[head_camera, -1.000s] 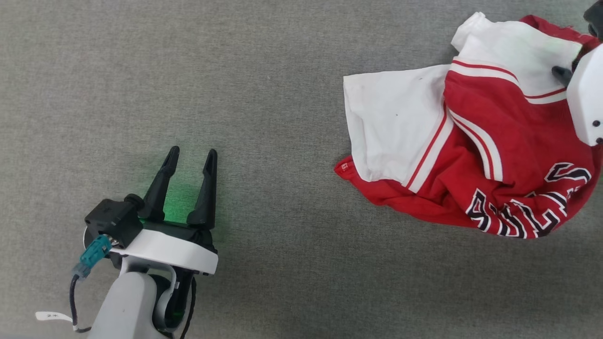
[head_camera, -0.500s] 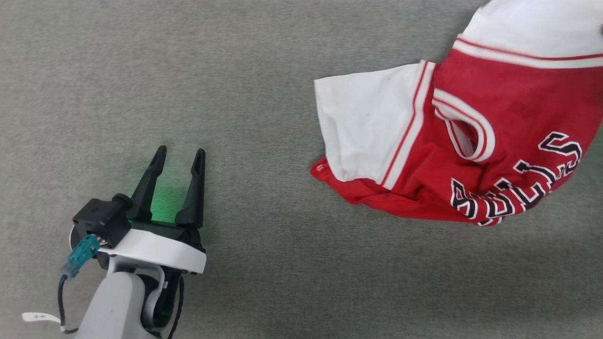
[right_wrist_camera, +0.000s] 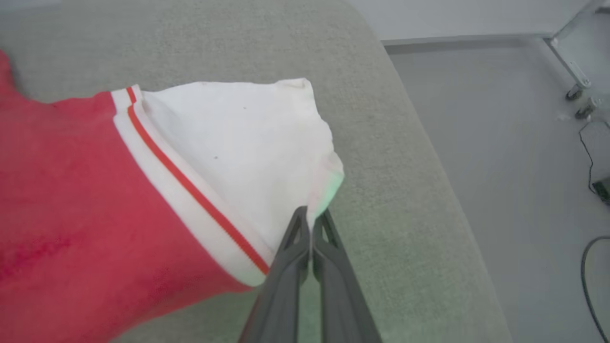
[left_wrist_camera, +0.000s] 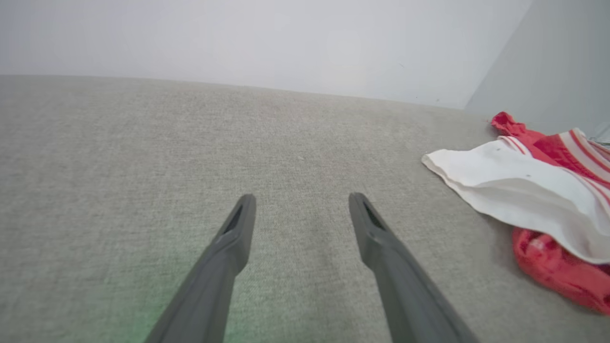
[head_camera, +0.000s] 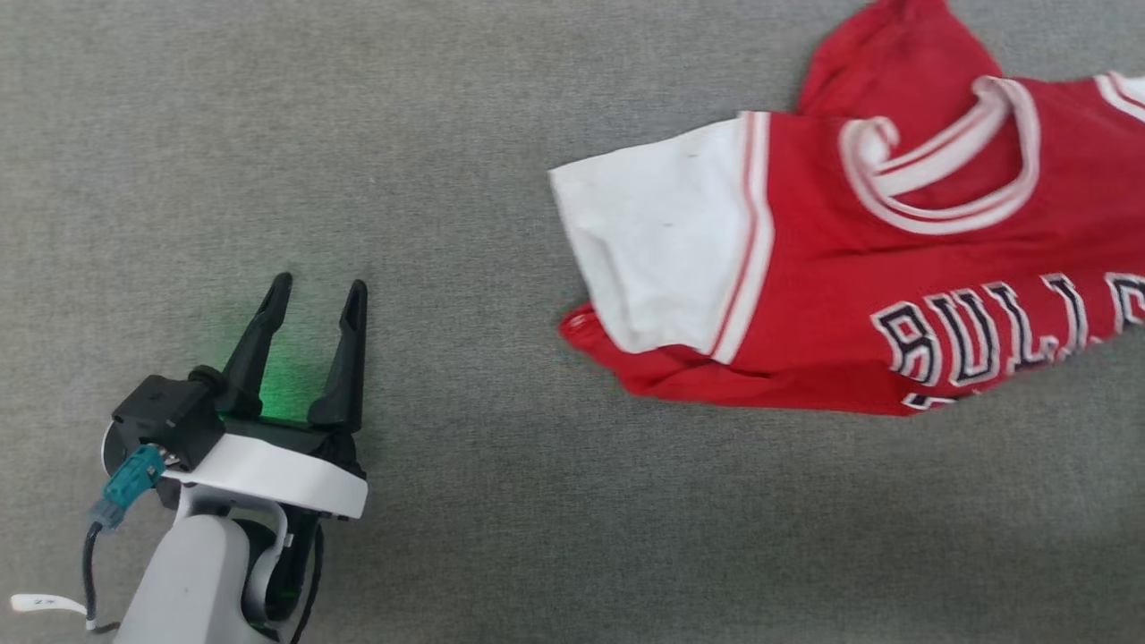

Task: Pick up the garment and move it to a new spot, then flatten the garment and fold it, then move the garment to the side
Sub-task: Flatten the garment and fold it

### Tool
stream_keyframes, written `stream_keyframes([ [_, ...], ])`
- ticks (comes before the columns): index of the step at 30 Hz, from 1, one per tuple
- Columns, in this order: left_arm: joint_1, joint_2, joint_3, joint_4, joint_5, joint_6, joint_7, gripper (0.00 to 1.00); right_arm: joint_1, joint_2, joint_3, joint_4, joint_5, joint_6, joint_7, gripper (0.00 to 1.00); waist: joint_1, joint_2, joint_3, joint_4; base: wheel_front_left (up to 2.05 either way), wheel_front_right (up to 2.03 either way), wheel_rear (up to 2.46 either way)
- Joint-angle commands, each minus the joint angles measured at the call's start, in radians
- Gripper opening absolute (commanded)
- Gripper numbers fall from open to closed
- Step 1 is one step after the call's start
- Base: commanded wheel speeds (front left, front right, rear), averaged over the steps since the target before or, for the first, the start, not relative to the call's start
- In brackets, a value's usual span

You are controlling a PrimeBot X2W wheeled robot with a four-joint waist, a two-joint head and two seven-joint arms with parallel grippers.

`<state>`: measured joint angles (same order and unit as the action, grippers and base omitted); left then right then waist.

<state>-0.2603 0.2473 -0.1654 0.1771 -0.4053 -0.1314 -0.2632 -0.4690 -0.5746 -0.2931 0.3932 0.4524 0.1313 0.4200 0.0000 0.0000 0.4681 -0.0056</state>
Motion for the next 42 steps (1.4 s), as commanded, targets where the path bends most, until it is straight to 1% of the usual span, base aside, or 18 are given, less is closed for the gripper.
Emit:
stream_keyframes([
  [1, -0.004, 0.004, 0.000, -0.002, 0.000, 0.002, -0.002, 1.00, 0.020, 0.018, -0.036, 0.005, -0.019, -0.001, -0.016, 0.00, 0.0000, 0.0000, 0.003, -0.006, 0.00, 0.00, 0.00],
  [4, -0.011, 0.014, 0.001, -0.005, -0.004, 0.002, -0.002, 1.00, 0.048, 0.066, -0.114, 0.018, -0.070, -0.001, -0.038, 0.00, 0.0000, 0.0000, 0.003, -0.013, 0.00, 0.00, 0.00],
  [10, -0.021, 0.039, -0.011, -0.015, -0.031, 0.002, -0.002, 1.00, 0.041, 0.151, -0.142, 0.032, -0.120, -0.001, -0.076, 0.00, 0.0000, 0.0000, -0.012, -0.027, 0.00, 0.00, 0.00],
  [11, -0.028, 0.051, -0.021, -0.018, -0.037, 0.002, -0.002, 1.00, 0.039, 0.159, -0.144, 0.034, -0.127, -0.001, -0.090, 0.38, 0.0000, 0.0000, -0.018, -0.029, 0.00, 0.00, 0.00],
  [12, -0.037, 0.068, -0.032, -0.023, -0.042, 0.002, -0.002, 1.00, 0.037, 0.167, -0.148, 0.033, -0.133, -0.001, -0.108, 0.88, 0.0000, 0.0000, -0.023, -0.032, 0.00, 0.00, 0.00],
  [13, -0.047, 0.085, -0.048, -0.024, -0.048, 0.002, -0.002, 1.00, 0.039, 0.174, -0.152, 0.032, -0.141, -0.001, -0.127, 1.00, 0.0000, 0.0000, -0.029, -0.035, 0.00, 0.00, 0.00],
  [17, -0.133, 0.193, -0.165, -0.035, -0.068, 0.002, -0.002, 1.00, 0.064, 0.201, -0.196, 0.001, -0.178, -0.001, -0.228, 1.00, 0.0000, 0.0000, -0.051, -0.051, 0.00, 0.00, 0.00],
  [19, -0.194, 0.253, -0.251, -0.025, -0.090, 0.002, -0.002, 1.00, 0.073, 0.229, -0.211, -0.025, -0.191, -0.001, -0.280, 1.00, 0.0000, 0.0000, -0.062, -0.068, 0.00, 0.00, 0.00],
  [22, -0.323, 0.343, -0.401, -0.014, -0.155, 0.002, 0.053, 1.00, 0.083, 0.266, -0.196, -0.075, -0.209, -0.001, -0.341, 1.00, 0.0000, 0.0000, -0.069, -0.107, 0.00, 0.00, 0.00],
  [23, -0.366, 0.365, -0.454, -0.009, -0.189, 0.002, 0.089, 1.00, 0.087, 0.282, -0.185, -0.089, -0.210, -0.001, -0.355, 1.00, 0.0000, 0.0000, -0.068, -0.121, 0.00, 0.00, 0.00],
  [24, -0.366, 0.365, -0.454, -0.009, -0.189, 0.002, 0.089, 1.00, 0.087, 0.282, -0.185, -0.089, -0.210, -0.001, -0.355, 1.00, 0.0000, 0.0000, -0.068, -0.121, 0.00, 0.00, 0.00],
  [26, -0.448, 0.405, -0.571, -0.004, -0.270, 0.002, 0.190, 1.00, 0.091, 0.310, -0.157, -0.116, -0.211, -0.001, -0.377, 1.00, 0.0000, 0.0000, -0.063, -0.153, 0.00, 0.00, 0.00],
  [29, -0.581, 0.451, -0.712, 0.008, -0.426, 0.003, 0.383, 1.00, 0.091, 0.352, -0.108, -0.144, -0.214, -0.001, -0.392, 1.00, 0.0000, 0.0000, -0.045, -0.199, 0.00, 0.00, 0.00],
  [30, -0.624, 0.469, -0.738, 0.021, -0.471, 0.003, 0.439, 1.00, 0.091, 0.365, -0.090, -0.151, -0.212, -0.001, -0.396, 1.00, 0.0000, 0.0000, -0.036, -0.215, 0.00, 0.00, 0.00],
  [32, -0.693, 0.483, -0.798, 0.045, -0.557, 0.003, 0.546, 1.00, 0.092, 0.383, -0.062, -0.159, -0.211, -0.001, -0.397, 1.00, 0.0000, 0.0000, -0.017, -0.244, 0.00, 0.00, 0.00],
  [36, -0.802, 0.494, -0.858, 0.108, -0.690, 0.002, 0.672, 1.00, 0.098, 0.407, -0.023, -0.171, -0.210, -0.001, -0.407, 1.00, 0.0000, 0.0000, 0.014, -0.287, 0.00, 0.00, 0.00],
  [39, -0.854, 0.504, -0.889, 0.155, -0.752, 0.002, 0.739, 1.00, 0.098, 0.423, -0.004, -0.179, -0.208, -0.001, -0.415, 1.00, 0.0000, 0.0000, 0.034, -0.311, 0.00, 0.00, 0.00],
  [42, -0.867, 0.503, -0.933, 0.185, -0.792, 0.003, 0.784, 1.00, 0.095, 0.431, 0.007, -0.179, -0.209, -0.001, -0.417, 1.00, 0.0000, 0.0000, 0.044, -0.324, 0.00, 0.00, 0.00],
])
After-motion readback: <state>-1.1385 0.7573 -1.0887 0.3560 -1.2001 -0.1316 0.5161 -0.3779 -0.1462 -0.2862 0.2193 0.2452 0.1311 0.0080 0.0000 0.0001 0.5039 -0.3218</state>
